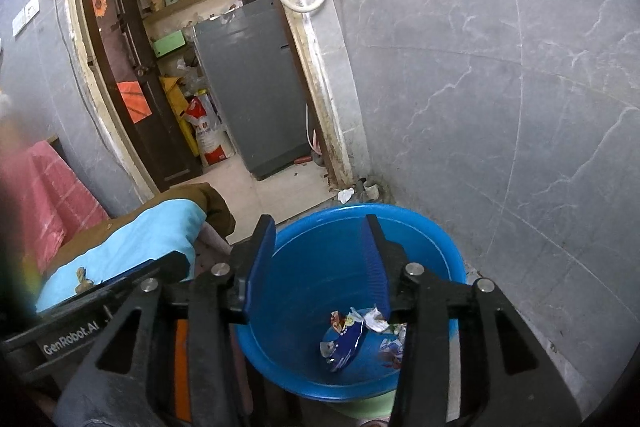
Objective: Collect trash
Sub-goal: 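Carry the onion and potato slice over the blue bucket and open both tools, then move both tools back over the blanket toward the remaining scraps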
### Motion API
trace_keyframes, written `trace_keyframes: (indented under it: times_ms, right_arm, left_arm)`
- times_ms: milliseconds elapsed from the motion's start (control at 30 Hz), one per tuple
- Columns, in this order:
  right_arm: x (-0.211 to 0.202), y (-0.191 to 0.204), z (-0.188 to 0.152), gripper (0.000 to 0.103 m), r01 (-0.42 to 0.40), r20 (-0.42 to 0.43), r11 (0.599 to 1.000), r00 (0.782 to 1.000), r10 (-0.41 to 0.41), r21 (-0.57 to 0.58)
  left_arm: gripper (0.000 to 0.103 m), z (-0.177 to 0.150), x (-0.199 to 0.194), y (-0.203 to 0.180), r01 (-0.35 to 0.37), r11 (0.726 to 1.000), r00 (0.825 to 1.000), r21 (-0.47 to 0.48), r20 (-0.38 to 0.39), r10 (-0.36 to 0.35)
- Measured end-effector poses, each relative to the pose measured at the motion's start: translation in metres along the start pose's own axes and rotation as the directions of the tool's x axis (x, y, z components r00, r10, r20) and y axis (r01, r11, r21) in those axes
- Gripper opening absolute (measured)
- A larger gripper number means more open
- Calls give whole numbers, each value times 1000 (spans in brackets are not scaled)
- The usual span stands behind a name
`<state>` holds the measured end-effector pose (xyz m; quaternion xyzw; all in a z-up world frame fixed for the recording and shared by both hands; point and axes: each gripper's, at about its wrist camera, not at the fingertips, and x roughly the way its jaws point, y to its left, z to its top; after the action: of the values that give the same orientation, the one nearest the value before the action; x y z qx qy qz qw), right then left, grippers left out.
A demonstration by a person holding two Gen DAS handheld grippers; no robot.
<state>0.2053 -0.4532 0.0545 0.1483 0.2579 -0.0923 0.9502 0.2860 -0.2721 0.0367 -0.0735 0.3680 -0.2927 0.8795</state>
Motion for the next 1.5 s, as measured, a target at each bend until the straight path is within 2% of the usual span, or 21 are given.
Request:
trace_keyframes:
  times_ms: [333,433,567,633,767,867,933,1233,1400,1500]
  right_arm:
    - [-5,7,2,75,6,49,1000,999,-5,-20]
    - [-9,10,3,81,2,76,999,997,0,-32]
    - [-18,20,5,97,-5,135,999,991,12,-49]
    - [-25,26,6,102,-11,173,998,985,21,-56]
    - [-37,38,6,103,-35,244,997,968,52,-72]
    - [-47,52,5,103,-55,306,994,949,81,-93]
    - [-53,60,3,103,-60,340,992,936,95,-112]
    - [-73,99,-7,103,-123,448,976,873,193,-180]
    - [-79,128,-16,103,-149,488,963,838,244,-226]
    - [-82,148,-22,103,-160,496,953,824,273,-259]
  left_arm:
    - [52,9,-29,12,-55,998,996,9,72,54]
    - [60,10,-44,17,-88,996,990,16,116,85]
    - [70,11,-64,26,-127,992,976,13,180,123]
    - [77,11,-79,32,-153,988,963,11,226,147]
    - [90,8,-103,42,-200,980,935,12,300,187]
    - [99,5,-121,50,-237,972,907,3,358,220]
    - [100,3,-133,55,-265,964,884,-10,396,247]
    - [101,-9,-175,86,-352,933,808,-69,481,341]
    - [101,-17,-195,102,-395,915,772,-83,510,379]
    - [101,-21,-207,114,-418,904,754,-89,520,401]
